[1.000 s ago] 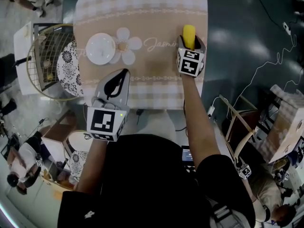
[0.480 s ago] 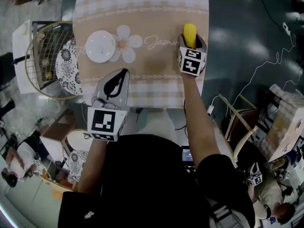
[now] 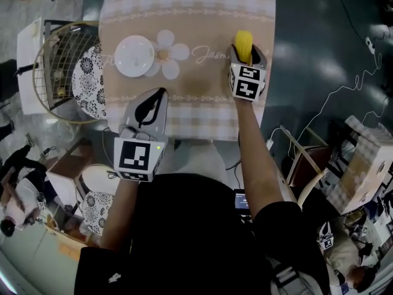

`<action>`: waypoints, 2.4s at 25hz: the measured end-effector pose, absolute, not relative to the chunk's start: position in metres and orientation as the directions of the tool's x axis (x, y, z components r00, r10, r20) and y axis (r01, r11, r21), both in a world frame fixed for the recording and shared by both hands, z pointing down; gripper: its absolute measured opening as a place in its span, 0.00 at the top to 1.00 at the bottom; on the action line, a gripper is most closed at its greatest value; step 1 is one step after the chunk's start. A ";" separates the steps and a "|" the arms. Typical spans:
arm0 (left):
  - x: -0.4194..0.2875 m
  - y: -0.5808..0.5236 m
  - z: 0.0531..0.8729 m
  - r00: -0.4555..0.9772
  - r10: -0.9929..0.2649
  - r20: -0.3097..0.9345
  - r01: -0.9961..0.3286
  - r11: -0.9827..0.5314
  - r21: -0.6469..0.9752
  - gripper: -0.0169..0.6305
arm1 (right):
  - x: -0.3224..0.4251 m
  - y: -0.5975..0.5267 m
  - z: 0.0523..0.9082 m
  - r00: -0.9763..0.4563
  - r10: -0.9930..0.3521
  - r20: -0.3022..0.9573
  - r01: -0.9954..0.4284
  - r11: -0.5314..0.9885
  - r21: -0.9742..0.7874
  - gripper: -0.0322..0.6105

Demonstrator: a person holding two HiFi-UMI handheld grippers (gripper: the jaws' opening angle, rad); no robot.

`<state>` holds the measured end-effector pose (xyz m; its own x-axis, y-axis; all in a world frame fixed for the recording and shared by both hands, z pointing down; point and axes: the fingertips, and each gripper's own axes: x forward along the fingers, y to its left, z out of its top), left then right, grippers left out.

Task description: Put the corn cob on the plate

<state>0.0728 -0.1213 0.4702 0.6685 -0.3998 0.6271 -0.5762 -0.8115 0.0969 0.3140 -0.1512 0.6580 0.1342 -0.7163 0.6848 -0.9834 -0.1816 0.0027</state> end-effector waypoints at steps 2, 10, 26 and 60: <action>0.067 -0.122 0.469 0.663 -0.410 0.626 -0.587 -0.804 0.095 0.97 | 0.306 -0.157 0.654 0.120 -0.725 0.679 -0.987 -0.162 0.001 0.55; 0.045 -0.124 0.464 0.651 -0.441 0.618 -0.616 -0.782 0.090 0.97 | 0.277 -0.171 0.638 0.075 -0.745 0.663 -0.995 -0.102 -0.003 0.55; 0.010 -0.122 0.463 0.627 -0.485 0.610 -0.662 -0.744 0.089 0.97 | 0.228 -0.191 0.609 0.003 -0.771 0.636 -1.000 0.005 0.011 0.55; -0.114 -0.137 0.461 0.487 -0.639 0.595 -0.823 -0.564 0.068 0.97 | 0.032 -0.255 0.599 -0.294 -0.720 0.629 -0.930 0.368 -0.013 0.55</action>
<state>-0.1138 -0.1366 0.4611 0.4870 -0.6391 0.5953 -0.8231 -0.5638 0.0681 0.0323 -0.2553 0.5993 -0.2936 -0.7200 0.6288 -0.9297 0.3681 -0.0125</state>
